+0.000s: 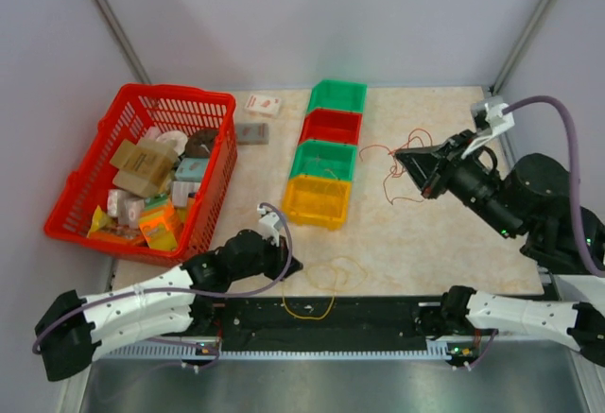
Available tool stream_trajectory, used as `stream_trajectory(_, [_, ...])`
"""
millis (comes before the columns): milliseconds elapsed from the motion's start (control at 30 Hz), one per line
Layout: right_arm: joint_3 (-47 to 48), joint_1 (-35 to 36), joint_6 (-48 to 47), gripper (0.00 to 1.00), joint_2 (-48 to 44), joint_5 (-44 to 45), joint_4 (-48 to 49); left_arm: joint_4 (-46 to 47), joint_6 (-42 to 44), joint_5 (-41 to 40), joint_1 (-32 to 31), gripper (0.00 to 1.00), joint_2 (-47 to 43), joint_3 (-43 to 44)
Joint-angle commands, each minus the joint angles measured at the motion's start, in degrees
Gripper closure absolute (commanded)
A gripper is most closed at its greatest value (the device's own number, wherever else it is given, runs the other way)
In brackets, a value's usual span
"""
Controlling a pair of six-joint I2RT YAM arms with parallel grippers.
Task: Untangle the cables
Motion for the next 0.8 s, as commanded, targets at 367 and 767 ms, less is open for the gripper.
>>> stream_trajectory(367, [3.1, -18.9, -2.5, 1.00, 21.7, -12.1, 5.1, -8.9, 3.6, -5.7, 2.8, 0.48, -4.0, 5.8])
stream_trajectory(767, [17.5, -29.2, -6.4, 1.00, 54.3, -17.8, 11.7, -7.8, 5.6, -2.4, 4.2, 0.43, -4.6, 6.7])
